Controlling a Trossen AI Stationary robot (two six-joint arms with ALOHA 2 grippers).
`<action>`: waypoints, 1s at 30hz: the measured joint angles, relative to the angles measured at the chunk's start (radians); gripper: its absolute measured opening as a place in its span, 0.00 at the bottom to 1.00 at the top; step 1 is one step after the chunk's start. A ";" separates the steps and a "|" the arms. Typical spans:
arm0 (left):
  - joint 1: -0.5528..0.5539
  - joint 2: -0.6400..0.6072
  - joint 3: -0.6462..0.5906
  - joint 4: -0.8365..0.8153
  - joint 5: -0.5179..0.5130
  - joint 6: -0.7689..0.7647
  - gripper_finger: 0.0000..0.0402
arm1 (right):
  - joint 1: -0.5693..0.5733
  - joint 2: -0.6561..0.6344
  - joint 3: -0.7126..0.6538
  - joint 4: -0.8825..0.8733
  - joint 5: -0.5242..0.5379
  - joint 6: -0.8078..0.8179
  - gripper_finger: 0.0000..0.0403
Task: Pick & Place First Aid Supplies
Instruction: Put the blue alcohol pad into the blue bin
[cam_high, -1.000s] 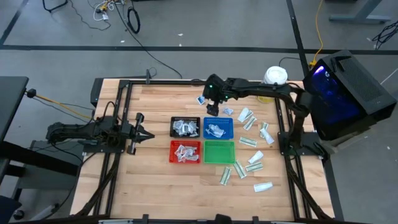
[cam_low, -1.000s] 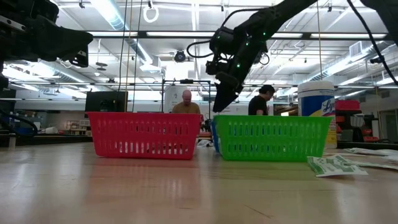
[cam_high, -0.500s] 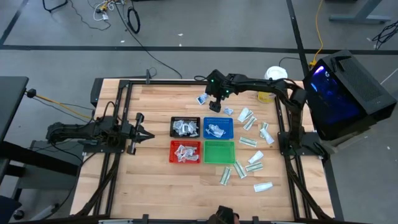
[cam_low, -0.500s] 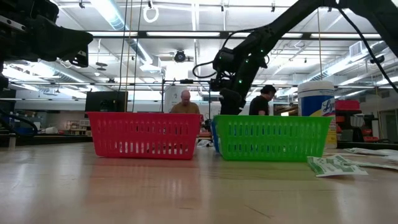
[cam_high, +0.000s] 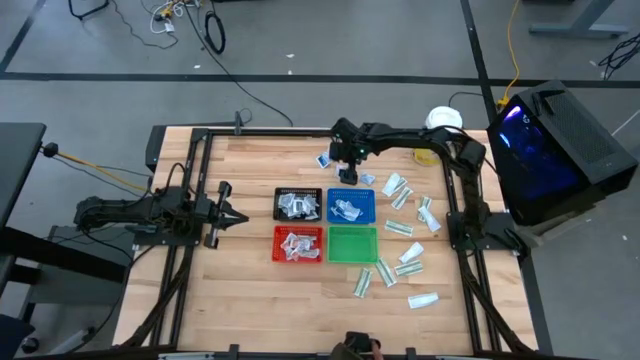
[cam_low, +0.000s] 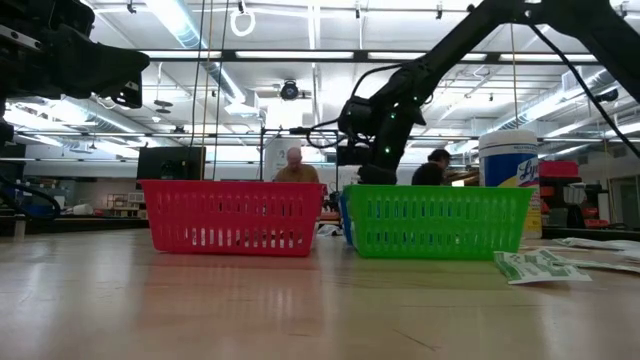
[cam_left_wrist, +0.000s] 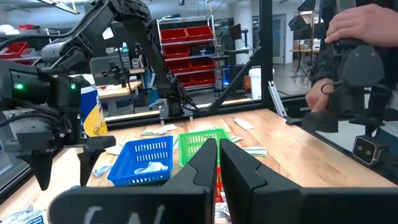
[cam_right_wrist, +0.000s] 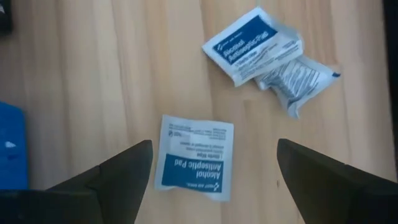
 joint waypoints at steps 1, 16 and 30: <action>0.000 0.000 0.000 0.000 0.000 0.000 0.06 | 0.000 0.003 0.000 -0.004 0.002 -0.003 0.86; 0.000 0.000 0.000 0.000 0.000 0.000 0.06 | 0.032 0.032 -0.016 0.040 0.032 -0.003 0.86; 0.000 0.000 0.000 0.000 0.000 0.000 0.06 | 0.016 0.024 -0.067 0.065 0.001 0.073 0.83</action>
